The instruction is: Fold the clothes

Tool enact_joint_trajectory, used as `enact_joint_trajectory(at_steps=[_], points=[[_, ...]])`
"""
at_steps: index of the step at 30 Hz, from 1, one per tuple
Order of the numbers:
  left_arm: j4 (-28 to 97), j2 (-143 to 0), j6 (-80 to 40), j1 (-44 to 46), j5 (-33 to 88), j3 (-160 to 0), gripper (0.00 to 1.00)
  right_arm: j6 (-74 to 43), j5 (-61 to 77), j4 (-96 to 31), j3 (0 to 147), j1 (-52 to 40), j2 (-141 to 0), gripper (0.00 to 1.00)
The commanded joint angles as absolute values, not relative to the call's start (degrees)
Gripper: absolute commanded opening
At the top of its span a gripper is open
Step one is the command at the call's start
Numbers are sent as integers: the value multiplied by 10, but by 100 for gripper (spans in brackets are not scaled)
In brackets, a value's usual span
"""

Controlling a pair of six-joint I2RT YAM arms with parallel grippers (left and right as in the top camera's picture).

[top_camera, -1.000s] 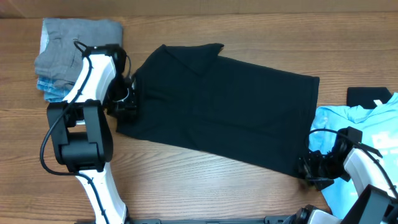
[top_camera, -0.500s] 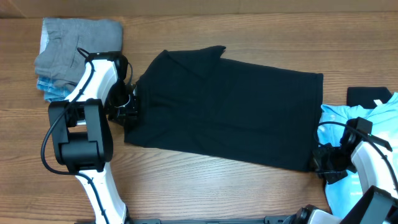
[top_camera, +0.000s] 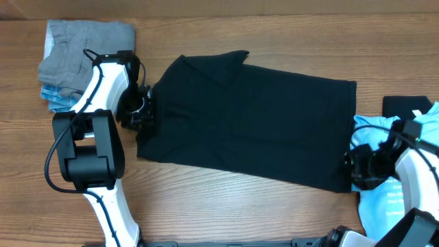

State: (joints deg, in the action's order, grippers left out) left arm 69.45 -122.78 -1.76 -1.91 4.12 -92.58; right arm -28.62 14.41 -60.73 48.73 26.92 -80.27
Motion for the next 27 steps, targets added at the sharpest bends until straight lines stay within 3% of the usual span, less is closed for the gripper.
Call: enact_joint_trajectory(at_steps=[1, 4, 7, 9, 11, 12, 16, 25, 27], points=[[658, -1218, -30, -14, 16, -925, 56, -280, 173, -625, 542, 271, -804, 59], [607, -1218, -27, -14, 9, -886, 62, -279, 202, -640, 564, 270, -804, 60], [578, -1218, -25, -14, 16, -855, 56, -278, 227, -640, 564, 270, -804, 60], [569, -1218, -25, -14, 18, -839, 45, -279, 232, -639, 564, 270, -804, 60], [573, -1218, -26, -15, 7, -823, 6, -281, 233, -638, 564, 270, -804, 60], [578, -1218, -30, -17, -5, -821, 4, -281, 235, -638, 564, 270, -804, 60], [592, -1218, -54, -37, -76, -823, 4, -280, 237, -638, 564, 270, -804, 60], [649, -1217, -53, -85, -61, -888, 4, -242, 246, -630, 564, 270, -804, 61], [668, -1217, -51, -85, -37, -912, 18, -222, 251, -622, 564, 270, -804, 61]])
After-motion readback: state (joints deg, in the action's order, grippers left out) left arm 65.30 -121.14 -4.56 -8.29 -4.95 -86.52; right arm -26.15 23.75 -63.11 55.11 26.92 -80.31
